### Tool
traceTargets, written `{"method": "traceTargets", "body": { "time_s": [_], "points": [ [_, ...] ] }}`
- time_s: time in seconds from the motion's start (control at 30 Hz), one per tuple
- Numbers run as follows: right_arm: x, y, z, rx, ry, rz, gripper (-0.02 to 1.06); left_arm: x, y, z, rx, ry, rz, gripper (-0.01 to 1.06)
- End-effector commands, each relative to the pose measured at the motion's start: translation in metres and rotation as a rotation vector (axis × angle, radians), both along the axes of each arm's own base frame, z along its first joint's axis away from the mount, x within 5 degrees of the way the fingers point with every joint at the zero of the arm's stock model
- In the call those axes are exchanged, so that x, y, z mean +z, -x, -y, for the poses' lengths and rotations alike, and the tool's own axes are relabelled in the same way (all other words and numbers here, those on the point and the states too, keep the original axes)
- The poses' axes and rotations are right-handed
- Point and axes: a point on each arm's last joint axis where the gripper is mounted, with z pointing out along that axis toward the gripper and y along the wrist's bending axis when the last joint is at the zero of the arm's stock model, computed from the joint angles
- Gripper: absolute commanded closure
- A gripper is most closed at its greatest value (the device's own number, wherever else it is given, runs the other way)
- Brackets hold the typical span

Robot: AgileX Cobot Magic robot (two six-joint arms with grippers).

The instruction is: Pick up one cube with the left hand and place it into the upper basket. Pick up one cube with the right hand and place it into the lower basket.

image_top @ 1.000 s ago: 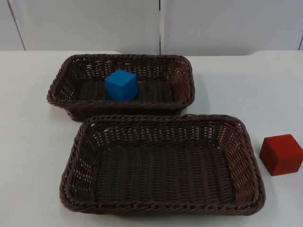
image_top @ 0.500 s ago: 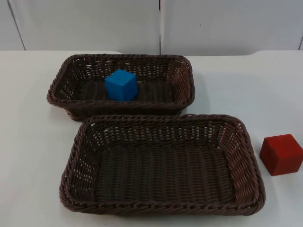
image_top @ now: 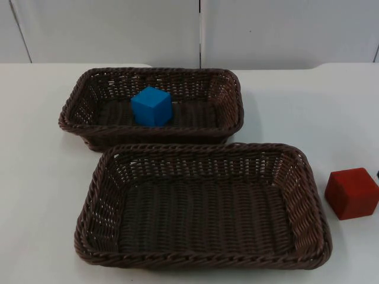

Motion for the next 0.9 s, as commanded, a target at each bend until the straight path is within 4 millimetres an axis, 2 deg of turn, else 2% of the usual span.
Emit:
{"method": "traceTargets", "body": {
  "time_s": [0.0, 0.33, 0.63, 0.87],
  "points": [
    [-0.006, -0.007, -0.003, 0.015, 0.008, 0.017, -0.01, 0.000, 0.000, -0.001, 0.013, 0.006, 0.012, 0.27],
    [-0.048, -0.035, -0.011, 0.047, 0.018, 0.086, -0.01, 0.000, -0.001, -0.001, 0.014, 0.002, 0.013, 0.27],
    [-0.072, -0.042, -0.013, 0.022, 0.008, 0.056, -0.01, 0.000, -0.001, -0.001, 0.015, 0.000, 0.013, 0.27],
    [-0.083, -0.045, -0.014, 0.019, 0.009, 0.055, -0.01, 0.000, -0.001, -0.001, 0.015, 0.000, 0.013, 0.27]
  ]
}}
